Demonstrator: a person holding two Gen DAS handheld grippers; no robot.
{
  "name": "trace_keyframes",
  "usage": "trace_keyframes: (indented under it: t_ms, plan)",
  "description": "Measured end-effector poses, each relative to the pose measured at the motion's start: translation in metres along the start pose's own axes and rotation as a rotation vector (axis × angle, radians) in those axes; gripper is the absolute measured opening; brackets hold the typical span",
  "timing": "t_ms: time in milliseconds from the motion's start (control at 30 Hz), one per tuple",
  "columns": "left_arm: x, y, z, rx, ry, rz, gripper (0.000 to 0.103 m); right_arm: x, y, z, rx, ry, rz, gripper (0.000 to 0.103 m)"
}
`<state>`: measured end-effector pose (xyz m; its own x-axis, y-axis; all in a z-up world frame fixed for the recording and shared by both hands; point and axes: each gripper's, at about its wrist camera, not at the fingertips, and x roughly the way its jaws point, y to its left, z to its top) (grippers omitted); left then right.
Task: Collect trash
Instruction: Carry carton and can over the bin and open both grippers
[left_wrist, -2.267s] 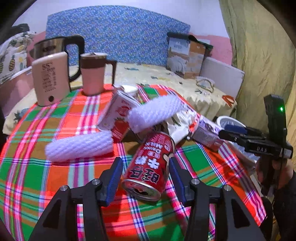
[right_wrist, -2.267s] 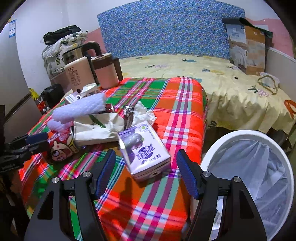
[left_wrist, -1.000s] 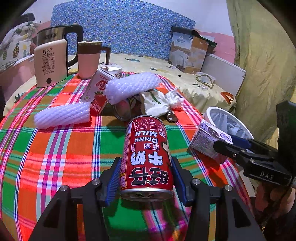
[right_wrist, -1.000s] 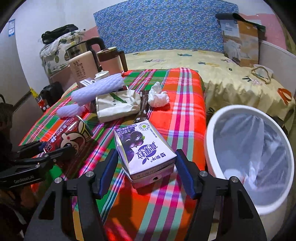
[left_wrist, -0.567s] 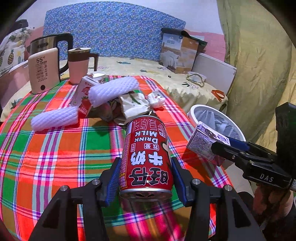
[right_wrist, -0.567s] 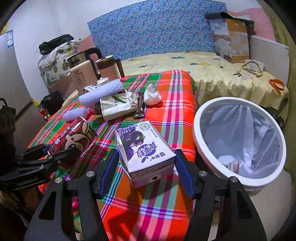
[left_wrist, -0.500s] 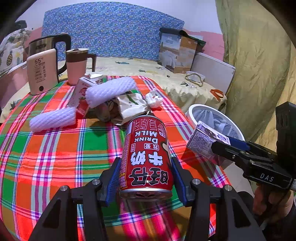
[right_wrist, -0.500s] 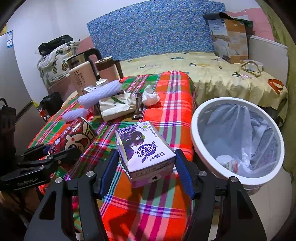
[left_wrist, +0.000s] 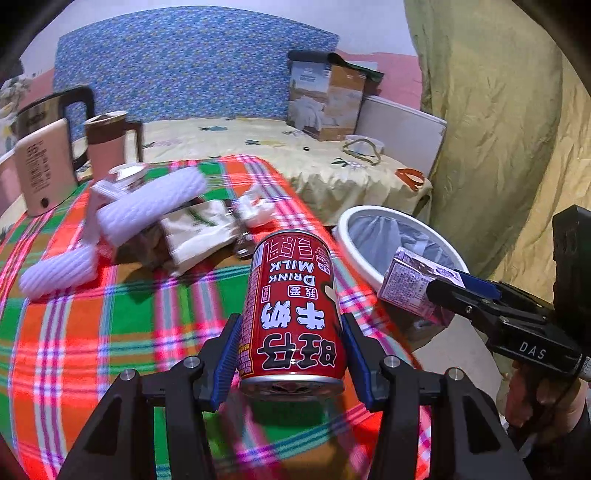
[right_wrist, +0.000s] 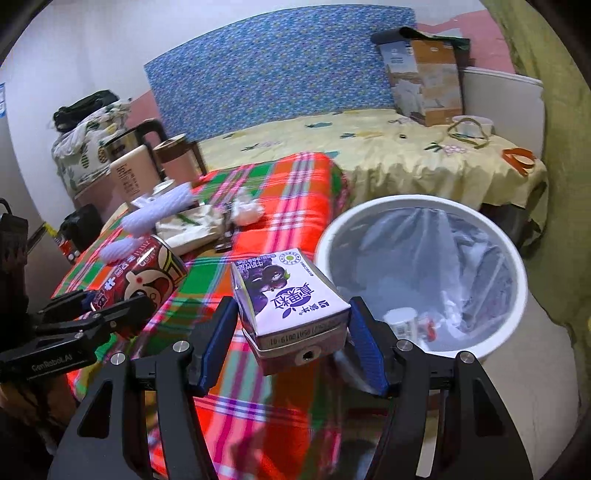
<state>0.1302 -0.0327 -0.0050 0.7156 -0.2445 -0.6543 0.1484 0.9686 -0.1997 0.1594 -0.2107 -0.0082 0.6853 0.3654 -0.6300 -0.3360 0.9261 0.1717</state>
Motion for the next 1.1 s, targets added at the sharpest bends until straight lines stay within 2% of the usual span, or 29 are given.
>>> trace_keyframes:
  t_ms: [233, 533, 867, 1100]
  plan:
    - [0.025, -0.033, 0.017, 0.065, 0.012, -0.053, 0.052, -0.009, -0.038, 0.001, 0.07, -0.019, -0.081, 0.063]
    - [0.065, -0.076, 0.033, 0.146, 0.046, -0.113, 0.052, -0.007, -0.065, 0.0, 0.118, -0.018, -0.15, 0.063]
    - [0.103, -0.1, 0.047, 0.184, 0.09, -0.159, 0.053, -0.001, -0.085, 0.0, 0.145, 0.001, -0.194, 0.063]
    - [0.111, -0.107, 0.05, 0.193, 0.099, -0.179, 0.053, 0.004, -0.086, 0.001, 0.131, 0.019, -0.205, 0.063]
